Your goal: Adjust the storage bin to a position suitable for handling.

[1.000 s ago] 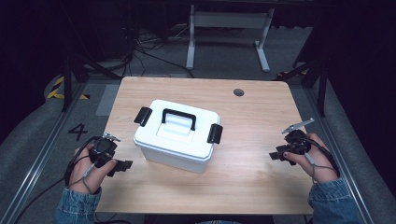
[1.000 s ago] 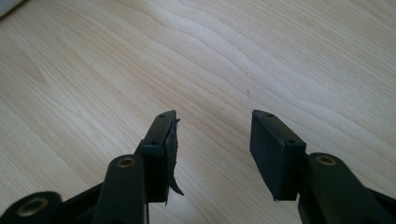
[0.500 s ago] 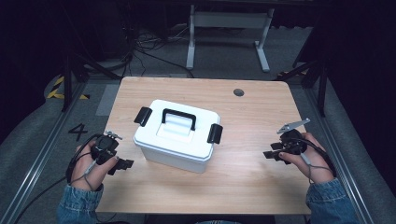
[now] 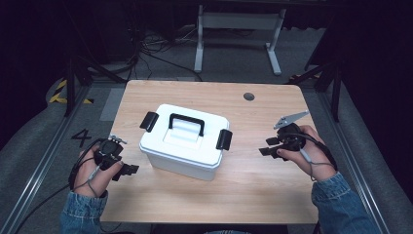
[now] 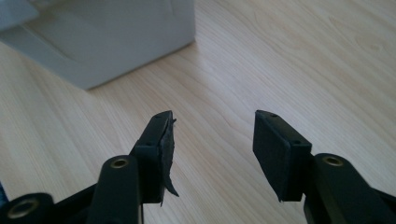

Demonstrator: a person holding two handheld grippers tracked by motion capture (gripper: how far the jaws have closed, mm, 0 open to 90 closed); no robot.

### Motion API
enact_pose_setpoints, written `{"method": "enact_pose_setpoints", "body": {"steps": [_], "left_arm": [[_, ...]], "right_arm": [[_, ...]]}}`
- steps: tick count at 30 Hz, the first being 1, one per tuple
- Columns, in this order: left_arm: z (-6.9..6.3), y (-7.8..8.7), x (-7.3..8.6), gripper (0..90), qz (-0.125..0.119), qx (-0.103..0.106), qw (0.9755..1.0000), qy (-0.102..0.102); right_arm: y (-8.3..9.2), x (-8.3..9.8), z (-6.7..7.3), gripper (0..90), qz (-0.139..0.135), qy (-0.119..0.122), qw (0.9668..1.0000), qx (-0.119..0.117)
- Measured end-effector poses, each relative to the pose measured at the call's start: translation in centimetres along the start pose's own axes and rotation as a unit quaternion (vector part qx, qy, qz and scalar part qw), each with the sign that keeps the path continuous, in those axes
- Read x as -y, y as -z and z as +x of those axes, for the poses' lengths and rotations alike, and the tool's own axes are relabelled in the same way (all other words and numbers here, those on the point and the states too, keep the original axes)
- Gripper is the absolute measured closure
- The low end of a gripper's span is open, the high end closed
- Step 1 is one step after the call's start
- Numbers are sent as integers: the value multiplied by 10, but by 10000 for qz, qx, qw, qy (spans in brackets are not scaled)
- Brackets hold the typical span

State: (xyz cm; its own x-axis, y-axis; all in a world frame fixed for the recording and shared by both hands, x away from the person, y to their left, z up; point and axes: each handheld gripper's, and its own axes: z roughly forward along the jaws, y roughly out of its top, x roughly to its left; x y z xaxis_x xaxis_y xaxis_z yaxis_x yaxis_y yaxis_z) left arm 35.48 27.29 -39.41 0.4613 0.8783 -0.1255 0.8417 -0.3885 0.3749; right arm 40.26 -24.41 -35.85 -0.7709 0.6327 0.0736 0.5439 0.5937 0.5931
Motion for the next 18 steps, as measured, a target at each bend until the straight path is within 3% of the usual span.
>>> {"method": "enact_pose_setpoints", "body": {"steps": [5,11,14,18], "left_arm": [[0,0,-1,252,-105,2,9999,49],[-3,-2,1,229,-155,29,9998,-129],[-3,-2,2,232,-164,6,9998,-136],[0,0,3,251,-279,-19,9995,-129]], "right_arm": [[3,-30,16,517,-140,218,9994,-210],[4,-59,27,514,-323,447,9979,-349],[4,-67,30,515,-388,485,9975,-332],[5,-84,36,523,-529,471,9963,-495]]}}
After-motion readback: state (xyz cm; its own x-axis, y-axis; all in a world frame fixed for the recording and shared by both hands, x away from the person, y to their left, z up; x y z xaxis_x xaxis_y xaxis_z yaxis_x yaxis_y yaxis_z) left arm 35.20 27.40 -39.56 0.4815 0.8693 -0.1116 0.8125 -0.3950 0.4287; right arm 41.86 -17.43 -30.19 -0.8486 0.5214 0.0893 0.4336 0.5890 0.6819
